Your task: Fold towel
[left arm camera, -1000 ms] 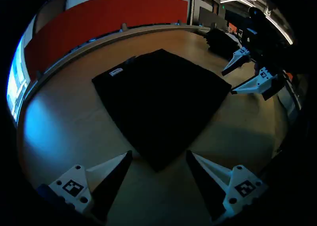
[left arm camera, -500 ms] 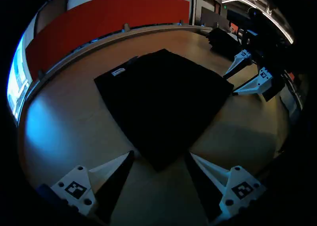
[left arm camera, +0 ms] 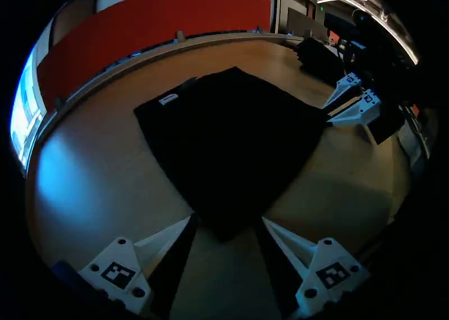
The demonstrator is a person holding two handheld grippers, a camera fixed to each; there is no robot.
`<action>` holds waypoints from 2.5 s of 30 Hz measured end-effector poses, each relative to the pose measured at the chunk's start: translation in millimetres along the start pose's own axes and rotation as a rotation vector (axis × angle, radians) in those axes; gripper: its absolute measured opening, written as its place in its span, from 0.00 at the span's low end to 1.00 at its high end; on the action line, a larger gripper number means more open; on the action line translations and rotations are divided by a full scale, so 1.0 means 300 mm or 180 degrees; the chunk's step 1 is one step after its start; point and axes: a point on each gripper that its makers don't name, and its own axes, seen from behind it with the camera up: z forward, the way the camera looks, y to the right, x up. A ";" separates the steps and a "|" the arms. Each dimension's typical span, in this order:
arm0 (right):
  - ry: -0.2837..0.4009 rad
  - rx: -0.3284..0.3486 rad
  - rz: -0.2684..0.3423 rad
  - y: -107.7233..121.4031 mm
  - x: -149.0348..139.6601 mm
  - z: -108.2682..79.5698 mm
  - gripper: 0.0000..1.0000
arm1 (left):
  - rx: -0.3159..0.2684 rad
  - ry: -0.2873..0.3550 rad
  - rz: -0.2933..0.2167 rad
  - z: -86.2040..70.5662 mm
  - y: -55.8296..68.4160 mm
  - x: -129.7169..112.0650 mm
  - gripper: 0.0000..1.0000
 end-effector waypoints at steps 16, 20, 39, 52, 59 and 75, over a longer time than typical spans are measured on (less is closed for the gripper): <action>-0.0005 0.0015 -0.0037 -0.003 0.001 0.004 0.29 | 0.0029 -0.0061 -0.0116 -0.001 -0.003 0.002 0.45; -0.0003 0.0023 -0.0039 -0.004 0.001 0.004 0.29 | 0.0044 -0.0065 -0.0151 -0.001 -0.006 0.001 0.40; 0.0044 0.0039 0.0037 0.004 0.014 -0.005 0.19 | 0.0058 -0.0029 -0.0368 -0.012 0.019 0.027 0.15; 0.0158 0.0002 0.0003 0.019 0.084 -0.069 0.19 | 0.0073 0.0037 -0.0468 -0.073 0.016 0.099 0.14; 0.0235 0.0001 -0.0057 0.018 0.142 -0.135 0.19 | 0.0083 0.0087 -0.0531 -0.135 0.016 0.139 0.14; 0.0284 -0.0004 -0.0124 0.022 0.200 -0.220 0.19 | 0.0082 0.0156 -0.0676 -0.234 0.037 0.208 0.14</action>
